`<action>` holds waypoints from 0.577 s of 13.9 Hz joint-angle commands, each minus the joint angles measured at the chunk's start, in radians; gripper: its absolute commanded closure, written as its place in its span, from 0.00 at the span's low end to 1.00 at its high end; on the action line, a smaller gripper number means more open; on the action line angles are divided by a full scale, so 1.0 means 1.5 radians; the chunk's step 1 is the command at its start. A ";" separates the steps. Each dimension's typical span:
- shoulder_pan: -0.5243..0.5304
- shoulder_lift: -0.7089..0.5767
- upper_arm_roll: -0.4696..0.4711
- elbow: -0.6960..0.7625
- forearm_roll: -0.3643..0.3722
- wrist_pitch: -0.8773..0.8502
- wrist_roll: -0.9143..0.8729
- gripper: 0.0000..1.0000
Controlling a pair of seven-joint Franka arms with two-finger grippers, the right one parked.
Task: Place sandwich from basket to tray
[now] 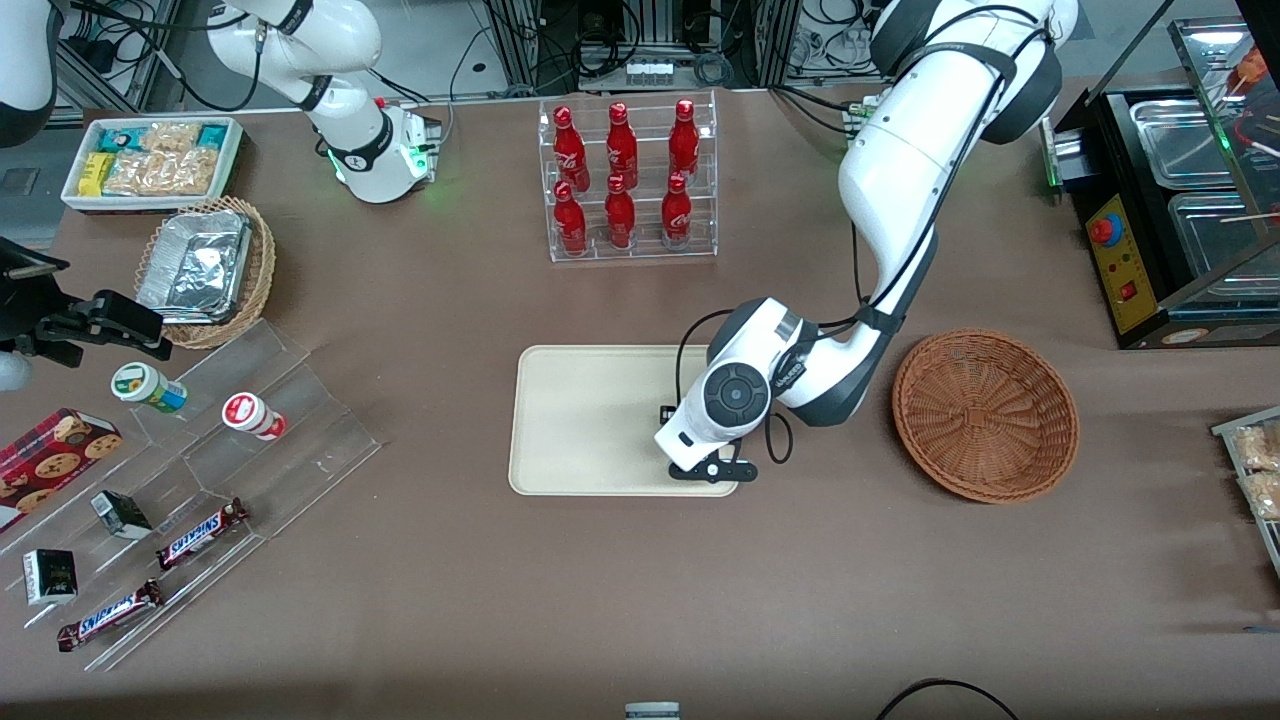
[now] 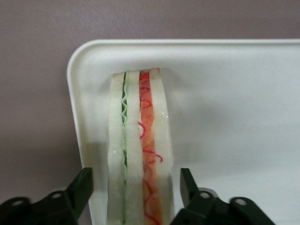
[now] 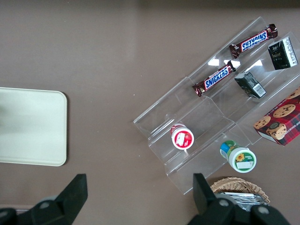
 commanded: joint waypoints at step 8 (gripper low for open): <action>0.161 -0.294 0.013 -0.037 -0.010 -0.212 -0.032 0.00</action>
